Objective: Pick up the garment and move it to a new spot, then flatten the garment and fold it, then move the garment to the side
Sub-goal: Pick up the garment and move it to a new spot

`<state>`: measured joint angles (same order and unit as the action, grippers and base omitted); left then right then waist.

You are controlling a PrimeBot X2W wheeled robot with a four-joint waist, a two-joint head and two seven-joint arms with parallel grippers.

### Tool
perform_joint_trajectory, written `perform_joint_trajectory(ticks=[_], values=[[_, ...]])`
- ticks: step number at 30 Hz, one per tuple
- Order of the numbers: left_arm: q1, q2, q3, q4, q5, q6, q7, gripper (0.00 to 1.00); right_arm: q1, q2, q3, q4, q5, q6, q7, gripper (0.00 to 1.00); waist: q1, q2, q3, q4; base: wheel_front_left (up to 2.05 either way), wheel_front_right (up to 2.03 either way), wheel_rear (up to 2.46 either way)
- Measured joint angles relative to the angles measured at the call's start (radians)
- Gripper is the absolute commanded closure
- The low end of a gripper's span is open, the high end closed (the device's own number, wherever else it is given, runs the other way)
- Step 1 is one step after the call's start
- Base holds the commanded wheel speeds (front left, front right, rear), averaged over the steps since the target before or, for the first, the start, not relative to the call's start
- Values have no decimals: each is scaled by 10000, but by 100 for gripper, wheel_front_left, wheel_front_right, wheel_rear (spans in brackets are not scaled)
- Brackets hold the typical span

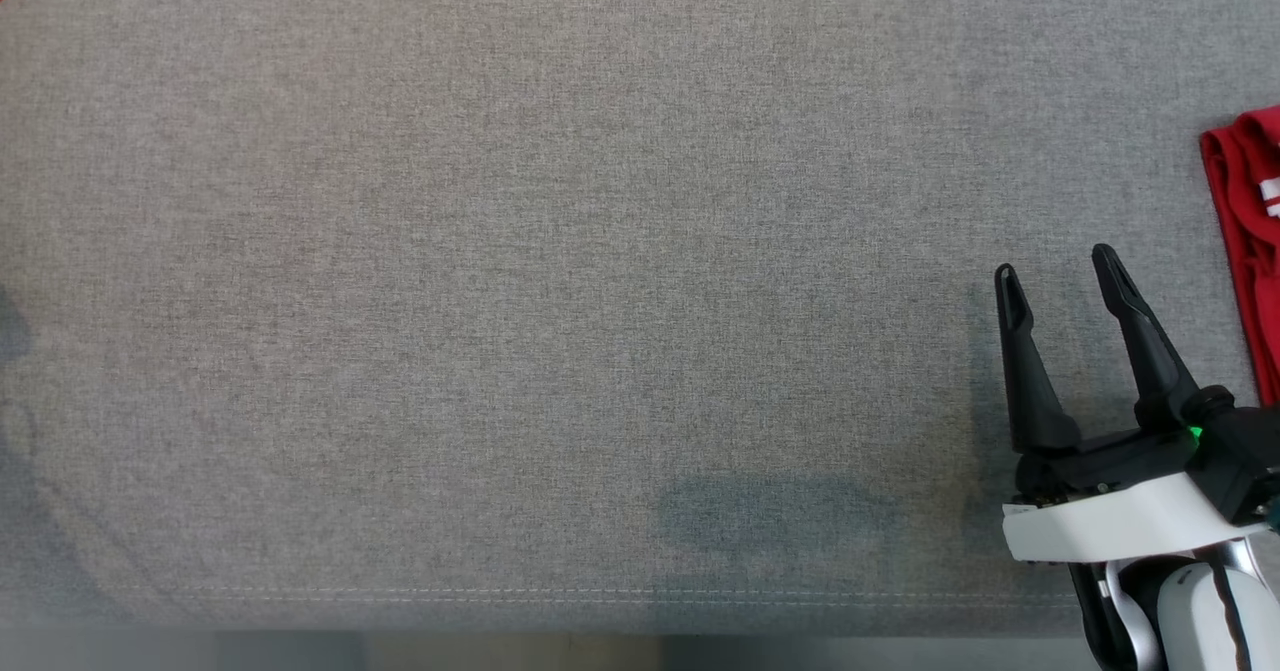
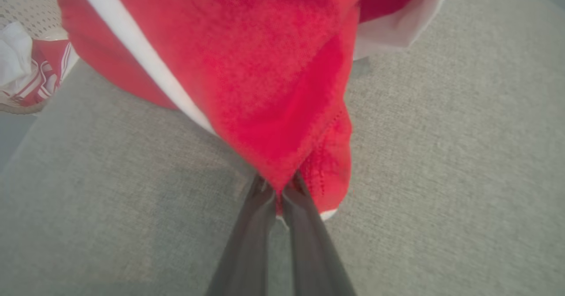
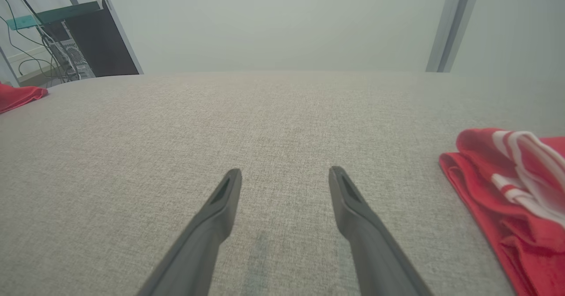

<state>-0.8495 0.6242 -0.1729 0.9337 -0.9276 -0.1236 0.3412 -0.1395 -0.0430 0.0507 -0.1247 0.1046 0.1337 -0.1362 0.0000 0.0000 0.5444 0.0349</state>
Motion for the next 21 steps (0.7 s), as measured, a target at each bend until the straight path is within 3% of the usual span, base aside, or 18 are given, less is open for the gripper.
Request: perform_joint_trajectory(ticks=[5, 11, 17, 21], values=[[-131, 75, -514, -174, 132, 0, -642, 100, 2, -8, -130, -75, -27, 0, 40, 0, 0, 0, -45, 178, 0, 0, 0], [-397, 589, -1191, -1028, 748, 0, -2029, 100, 6, -8, -136, 61, 50, 0, 25, 0, 0, 0, -490, 361, 0, 0, 0], [114, 546, -1871, -2326, 1179, 0, -2809, 100, 48, -10, -138, 368, 249, 0, -69, 0, 0, 0, -1242, 527, 0, 0, 0], [1311, 94, -2345, -3896, 1367, 261, -3026, 100, 88, -4, -234, 466, 380, 0, -144, 0, 0, 0, -1755, 606, 0, 0, 0]])
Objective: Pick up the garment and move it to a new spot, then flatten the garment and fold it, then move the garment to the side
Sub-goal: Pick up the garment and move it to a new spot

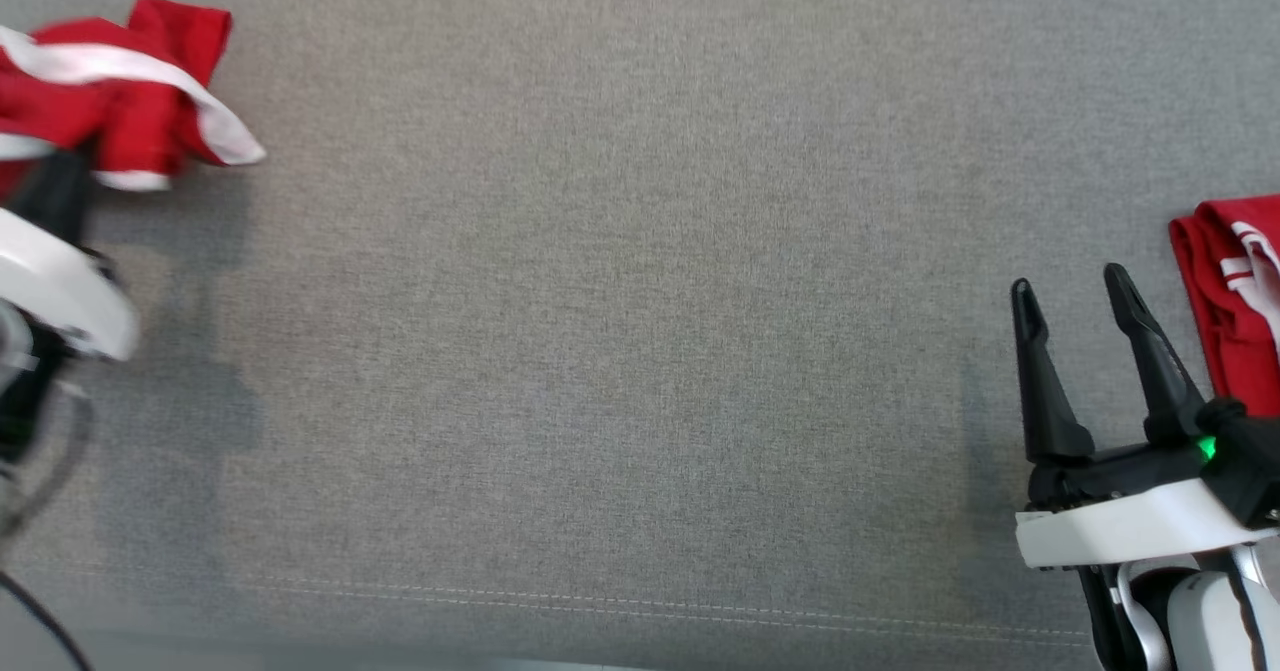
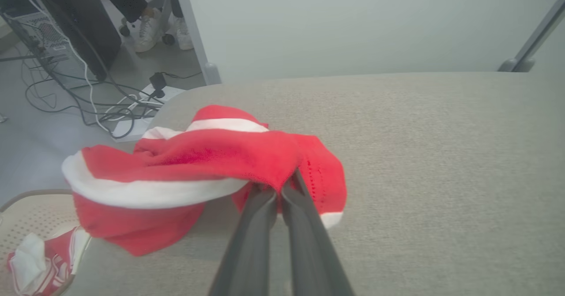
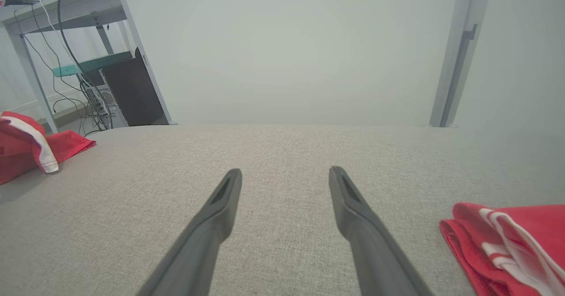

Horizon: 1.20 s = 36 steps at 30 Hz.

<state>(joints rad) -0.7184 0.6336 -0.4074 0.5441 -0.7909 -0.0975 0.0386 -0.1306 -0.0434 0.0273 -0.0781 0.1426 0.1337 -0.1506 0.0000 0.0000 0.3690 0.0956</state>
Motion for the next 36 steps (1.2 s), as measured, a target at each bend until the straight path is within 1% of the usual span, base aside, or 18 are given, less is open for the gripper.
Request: perform_joint_trajectory(ticks=[2, 3, 6, 8, 11, 12, 15, 19, 20, 21, 23, 26, 28, 29, 30, 31, 34, 36], values=[[700, -399, -209, -1139, -2, 334, -86, 100, 99, 0, -161, 25, 82, 0, -10, 0, 0, 0, -243, 16, 0, 0, 0], [700, -399, -209, -1139, -2, 334, -86, 100, 99, 0, -161, 25, 82, 0, -10, 0, 0, 0, -243, 16, 0, 0, 0], [1743, -888, -663, -3007, 13, 909, -46, 100, 375, 6, -244, 67, 167, 0, -12, 0, 0, 0, -546, -26, 0, 0, 0], [2326, -1181, -1064, -4042, 6, 1212, 232, 100, 428, 12, -267, 92, 167, -2, -12, 0, 0, 0, -655, -145, 0, 0, 0], [2838, -1703, -1641, -4932, -8, 1492, 527, 100, 429, 12, -303, 96, 169, -2, -69, 0, 0, 0, -710, -434, 0, 0, 0], [2894, -1881, -1791, -5097, -17, 1519, 577, 100, 429, 12, -316, 100, 169, 0, -82, 0, 0, 0, -723, -544, 0, 0, 0], [2873, -2378, -2339, -5329, -6, 1499, 771, 100, 429, 12, -385, 119, 249, 0, -88, 0, 0, 0, -748, -924, 0, 0, 0], [2504, -3058, -3014, -5129, 332, 1383, 840, 100, 429, 13, -322, 184, 353, 0, -176, 0, 0, 0, -735, -1542, 0, 0, 0], [2310, -3231, -3124, -4999, 422, 1350, 846, 100, 430, 15, -276, 211, 366, 0, -188, 0, 0, 0, -727, -1714, 0, 0, 0], [1878, -3542, -3300, -4706, 585, 1258, 838, 100, 441, 23, -209, 236, 441, -2, -274, 0, 0, 0, -701, -2082, 0, 0, 0], [1506, -3877, -3342, -4357, 593, 1206, 834, 100, 448, 21, -171, 261, 500, 0, -326, 0, 0, 0, -661, -2475, 0, 0, 0], [1144, -4220, -3386, -3726, 598, 1212, 853, 100, 535, 21, -117, 297, 650, 0, -431, 0, 0, 0, -570, -3061, 0, 0, 0], [983, -4314, -3436, -3258, 589, 1252, 1078, 100, 582, 25, -35, 345, 757, 0, -497, 0, 0, 0, -473, -3412, 0, 0, 0], [944, -4366, -3434, -3043, 531, 1248, 1156, 81, 580, 23, 27, 370, 803, 0, -554, 0, 0, 1, -407, -3568, 0, 0, 0], [943, -4412, -3432, -2840, 426, 1244, 1164, 22, 578, 25, 77, 401, 842, 0, -589, 0, 0, 1, -326, -3691, 0, 0, 0], [940, -4466, -3476, -2642, 405, 1160, 1212, 0, 578, 27, 92, 449, 894, 0, -635, 0, 0, 0, -225, -3774, 0, 0, 0], [942, -4633, -3561, -2305, 245, 809, 1145, 0, 548, 36, 104, 646, 974, 0, -702, 0, 0, 0, 62, -3874, 0, 0, 0], [942, -4663, -3684, -2303, 245, 654, 1047, 0, 517, 36, 86, 686, 974, 0, -788, 0, 0, 0, 115, -3786, 0, 0, 0]])
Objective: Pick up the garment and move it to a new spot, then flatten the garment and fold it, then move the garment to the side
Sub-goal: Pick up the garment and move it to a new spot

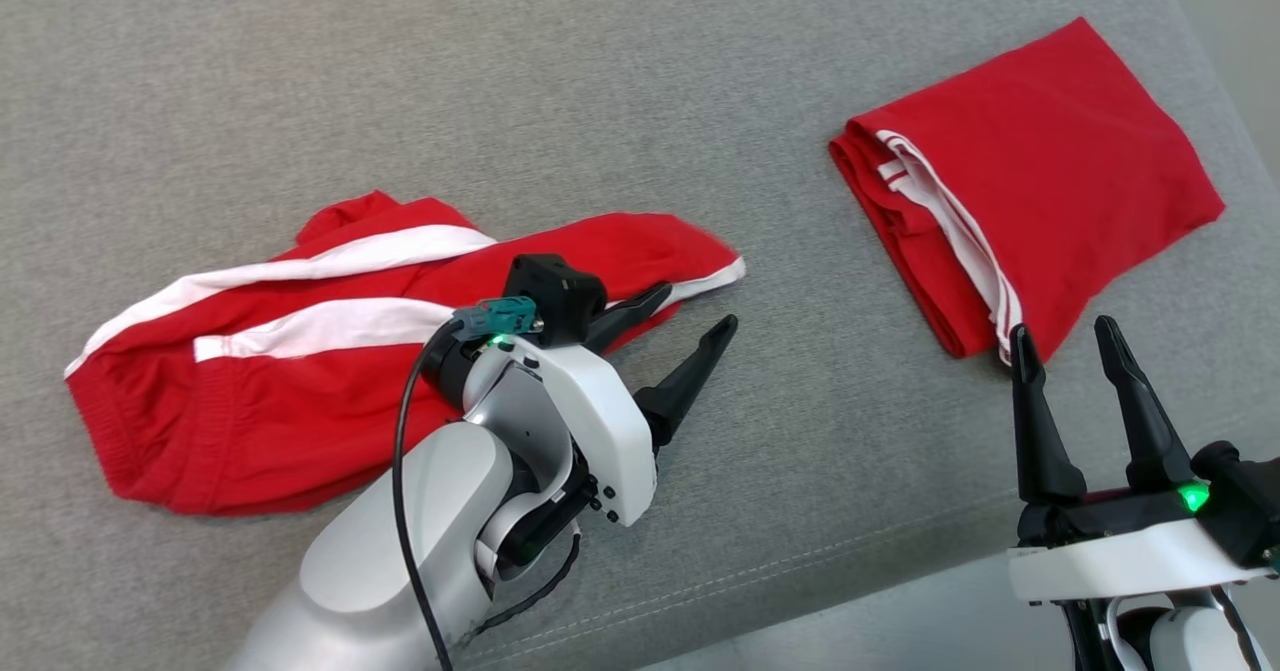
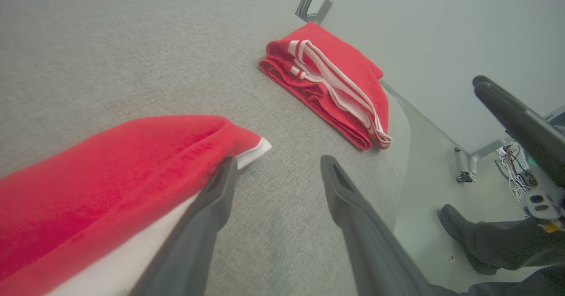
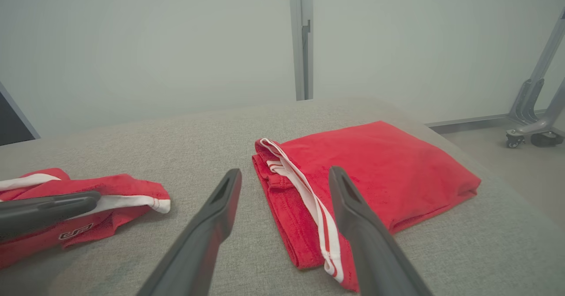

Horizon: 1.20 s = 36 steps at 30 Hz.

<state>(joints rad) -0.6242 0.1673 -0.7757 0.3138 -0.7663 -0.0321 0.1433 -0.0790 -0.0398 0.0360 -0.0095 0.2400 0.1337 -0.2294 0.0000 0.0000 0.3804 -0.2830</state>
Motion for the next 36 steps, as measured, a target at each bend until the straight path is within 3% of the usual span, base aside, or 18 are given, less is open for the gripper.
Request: perform_joint_trajectory(ticks=[6, 12, 17, 23, 27, 36], values=[[33, 407, -151, -1116, 483, -59, -717, 0, -256, -2, -8, 242, -88, 0, -86, 0, 0, 0, -190, 626, 0, 0, 0], [578, 1371, 441, -2522, 1183, 1009, -1392, 0, -366, -6, -63, 322, -410, 0, -63, 0, 0, 0, -584, 1464, 0, 0, 0], [1319, 2180, 1586, -3064, 1187, 1908, -1975, 0, -365, -8, -127, 320, -642, 0, 150, 0, -1, 0, -952, 2152, 0, 0, 0], [2535, 3158, 3133, -3103, 746, 2637, -2717, 0, -343, -10, -109, 349, -734, 0, 360, 0, 0, 0, -1539, 2665, 0, 0, 0], [3592, 3611, 3891, -3014, 324, 2679, -3369, 0, -281, -12, -123, 445, -738, 0, 447, 0, 0, 0, -1928, 2909, 0, 0, 0], [5654, 3753, 5066, -2938, 424, 2077, -3921, 0, 432, -4, -299, 583, -744, 0, 548, 0, -1, 0, -2743, 3307, 0, 0, 0]])
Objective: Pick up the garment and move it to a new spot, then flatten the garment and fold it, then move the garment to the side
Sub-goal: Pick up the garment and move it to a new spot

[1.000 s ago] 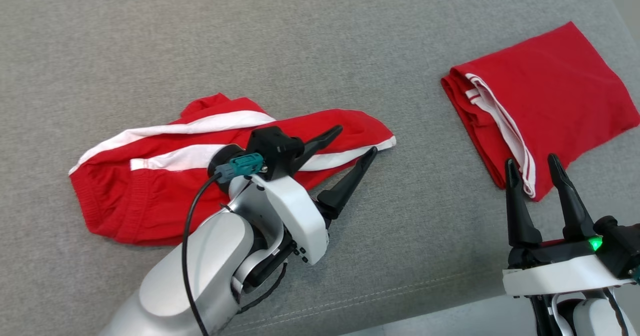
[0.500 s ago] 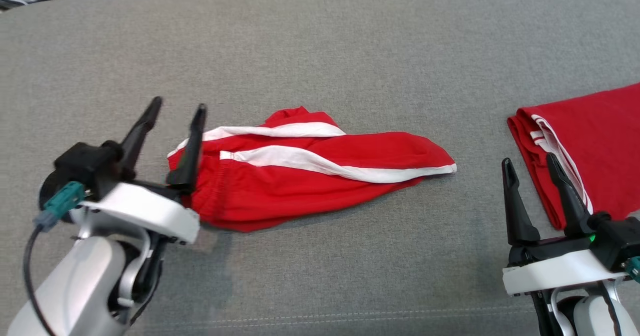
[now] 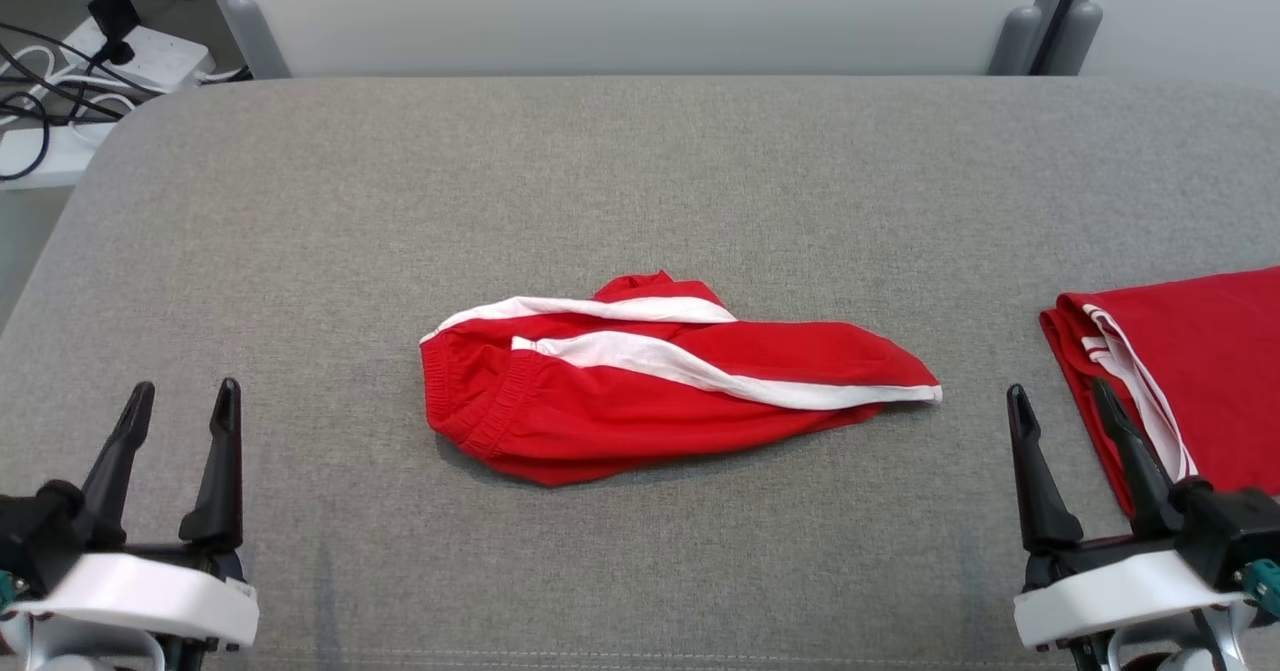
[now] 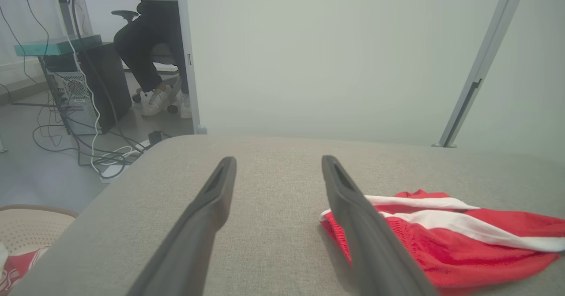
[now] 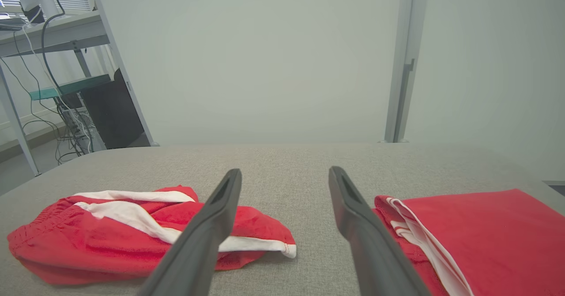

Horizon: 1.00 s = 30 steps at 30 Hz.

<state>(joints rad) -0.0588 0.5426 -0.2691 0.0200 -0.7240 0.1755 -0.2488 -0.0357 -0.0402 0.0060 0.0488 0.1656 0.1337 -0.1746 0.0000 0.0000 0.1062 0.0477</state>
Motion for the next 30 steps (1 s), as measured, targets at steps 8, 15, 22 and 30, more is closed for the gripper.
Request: perform_joint_trajectory(ticks=[8, 15, 22, 30], values=[[1359, -640, 215, -217, 984, -29, -27, 0, 964, 8, -253, 19, 10, -2, 198, 0, 0, 1, -749, 122, 0, 0, 0], [1665, -865, 73, -230, 1174, -75, -27, 0, 1599, 13, -330, -94, 38, 0, 337, 0, 1, 1, -1196, 101, 0, 0, 0], [1698, -872, -33, -115, 1175, -75, -21, 0, 1905, 17, -259, -393, 40, -2, 441, 0, 0, 1, -1372, -70, 0, 0, 0], [1698, -867, -33, -128, 1170, -58, 36, 0, 1906, 17, -230, -560, 113, 0, 523, 0, 0, 1, -1382, -182, 0, 0, 0]])
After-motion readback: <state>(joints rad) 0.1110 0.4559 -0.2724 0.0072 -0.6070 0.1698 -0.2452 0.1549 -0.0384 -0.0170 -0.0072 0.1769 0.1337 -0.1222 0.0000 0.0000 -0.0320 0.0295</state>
